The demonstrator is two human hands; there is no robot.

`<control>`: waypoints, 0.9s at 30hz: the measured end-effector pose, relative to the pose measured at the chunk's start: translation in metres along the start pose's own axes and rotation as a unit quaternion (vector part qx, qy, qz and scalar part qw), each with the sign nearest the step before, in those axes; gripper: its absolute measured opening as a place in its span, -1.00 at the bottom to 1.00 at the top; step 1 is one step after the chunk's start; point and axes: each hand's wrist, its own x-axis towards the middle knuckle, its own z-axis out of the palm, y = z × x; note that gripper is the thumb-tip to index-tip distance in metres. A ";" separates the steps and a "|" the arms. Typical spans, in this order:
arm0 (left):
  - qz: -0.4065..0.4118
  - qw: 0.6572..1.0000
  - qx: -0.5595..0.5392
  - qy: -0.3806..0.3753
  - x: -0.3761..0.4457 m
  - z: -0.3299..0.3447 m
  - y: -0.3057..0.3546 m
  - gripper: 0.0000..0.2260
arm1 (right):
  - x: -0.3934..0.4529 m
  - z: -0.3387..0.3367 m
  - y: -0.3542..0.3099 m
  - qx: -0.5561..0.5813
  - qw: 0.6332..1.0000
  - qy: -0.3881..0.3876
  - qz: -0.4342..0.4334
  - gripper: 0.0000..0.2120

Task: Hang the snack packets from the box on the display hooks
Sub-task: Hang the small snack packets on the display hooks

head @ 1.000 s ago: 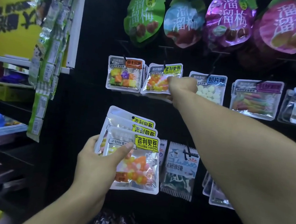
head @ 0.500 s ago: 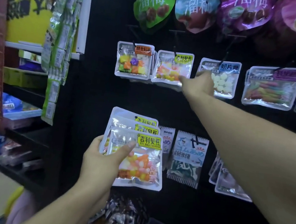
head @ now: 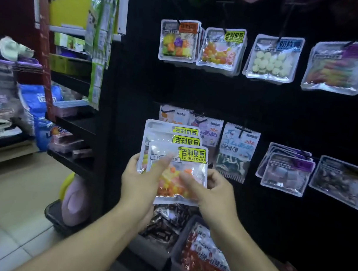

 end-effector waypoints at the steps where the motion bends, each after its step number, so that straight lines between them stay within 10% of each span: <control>1: -0.001 1.000 0.003 0.005 -0.002 -0.001 -0.002 -0.71 | -0.003 -0.003 0.001 0.008 1.000 -0.005 0.010 -0.68; 12: 0.017 0.999 0.025 -0.015 0.005 -0.023 0.007 -0.90 | 0.014 -0.055 -0.009 -0.014 0.992 0.113 -0.048 -0.88; 16: 0.018 0.999 0.030 -0.016 0.014 -0.025 0.006 -0.91 | 0.050 -0.045 -0.029 -0.032 0.986 0.143 -0.081 -0.44; 20: 0.019 0.999 0.018 -0.020 0.025 -0.020 0.011 -0.89 | 0.091 -0.030 -0.065 -0.045 0.986 0.125 -0.104 -0.91; 27: 0.021 0.999 0.006 -0.030 0.048 -0.003 0.026 -0.86 | 0.165 -0.012 -0.118 -0.044 0.971 0.175 -0.158 -0.91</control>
